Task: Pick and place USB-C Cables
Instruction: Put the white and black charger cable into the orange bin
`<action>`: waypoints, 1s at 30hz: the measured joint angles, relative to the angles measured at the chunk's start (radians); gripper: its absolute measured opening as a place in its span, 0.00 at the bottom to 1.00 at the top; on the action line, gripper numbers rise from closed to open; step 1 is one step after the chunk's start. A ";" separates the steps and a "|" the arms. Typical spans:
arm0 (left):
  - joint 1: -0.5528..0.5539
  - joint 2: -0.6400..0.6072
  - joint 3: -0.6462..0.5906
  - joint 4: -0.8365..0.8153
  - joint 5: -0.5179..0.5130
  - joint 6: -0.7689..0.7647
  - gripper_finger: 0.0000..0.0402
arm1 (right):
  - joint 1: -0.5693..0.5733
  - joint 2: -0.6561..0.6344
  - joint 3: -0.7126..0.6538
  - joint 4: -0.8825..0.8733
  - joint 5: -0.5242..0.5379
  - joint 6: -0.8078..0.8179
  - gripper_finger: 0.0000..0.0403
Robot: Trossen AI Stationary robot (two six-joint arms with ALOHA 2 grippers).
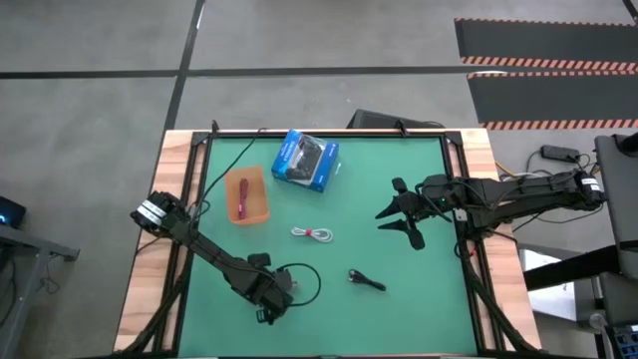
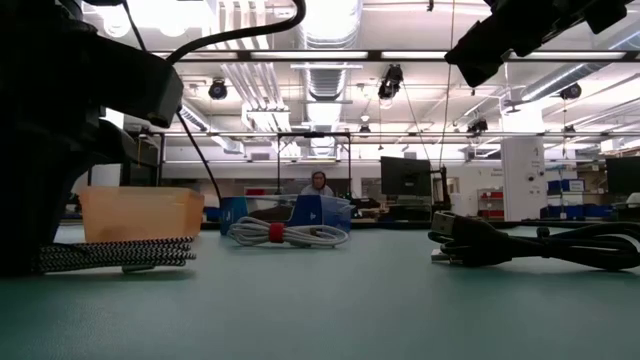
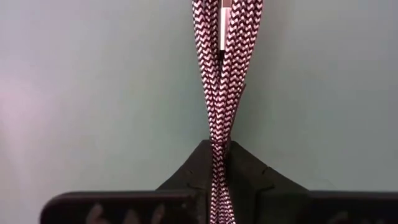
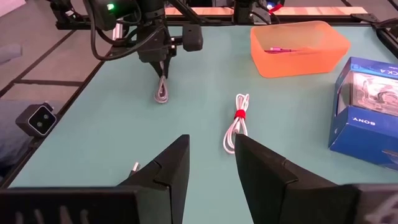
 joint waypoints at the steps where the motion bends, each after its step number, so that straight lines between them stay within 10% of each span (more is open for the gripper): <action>1: 0.000 0.000 0.002 0.001 0.003 -0.005 0.03 | 0.000 0.000 0.000 -0.001 0.000 0.000 0.29; 30: 0.194 -0.360 0.008 -0.064 -0.047 -0.777 0.04 | 0.000 0.000 0.000 -0.037 0.000 0.011 0.29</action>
